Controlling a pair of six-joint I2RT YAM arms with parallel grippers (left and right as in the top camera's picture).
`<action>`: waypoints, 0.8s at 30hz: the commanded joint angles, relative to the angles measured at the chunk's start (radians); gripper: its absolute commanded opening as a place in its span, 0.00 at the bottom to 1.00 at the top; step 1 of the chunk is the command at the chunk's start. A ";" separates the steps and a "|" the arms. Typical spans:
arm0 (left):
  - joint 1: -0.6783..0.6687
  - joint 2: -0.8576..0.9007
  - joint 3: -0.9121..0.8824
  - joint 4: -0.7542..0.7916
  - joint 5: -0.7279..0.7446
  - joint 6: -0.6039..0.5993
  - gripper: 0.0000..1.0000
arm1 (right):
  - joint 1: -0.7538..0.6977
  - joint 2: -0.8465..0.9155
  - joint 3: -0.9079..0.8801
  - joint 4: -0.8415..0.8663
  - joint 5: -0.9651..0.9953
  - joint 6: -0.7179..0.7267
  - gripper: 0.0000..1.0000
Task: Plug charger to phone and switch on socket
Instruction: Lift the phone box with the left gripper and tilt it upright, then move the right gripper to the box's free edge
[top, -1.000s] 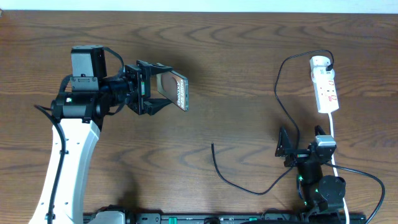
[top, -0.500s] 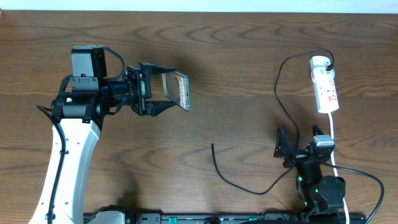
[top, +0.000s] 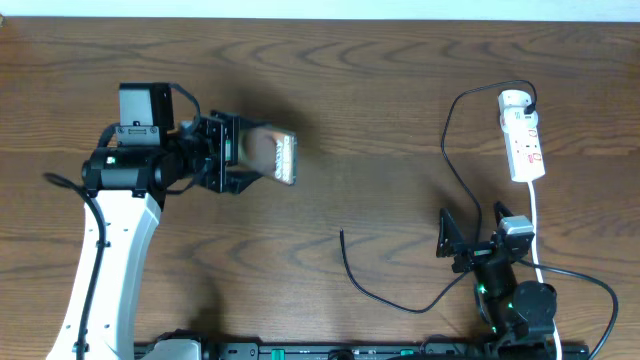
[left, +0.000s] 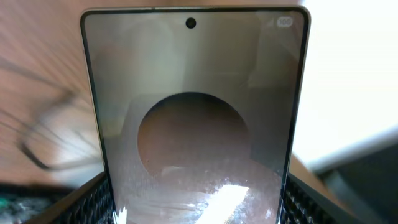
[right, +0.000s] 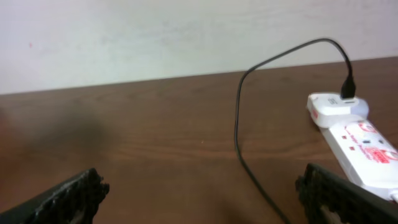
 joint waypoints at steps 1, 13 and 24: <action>0.005 0.007 0.023 -0.049 -0.251 0.053 0.07 | 0.007 0.026 0.097 -0.036 -0.032 -0.007 0.99; 0.004 0.022 -0.008 -0.142 -0.488 0.053 0.07 | 0.005 0.645 0.656 -0.296 -0.205 -0.054 0.99; 0.004 0.074 -0.008 -0.153 -0.508 -0.029 0.07 | 0.008 1.458 1.131 -0.196 -1.123 -0.015 0.99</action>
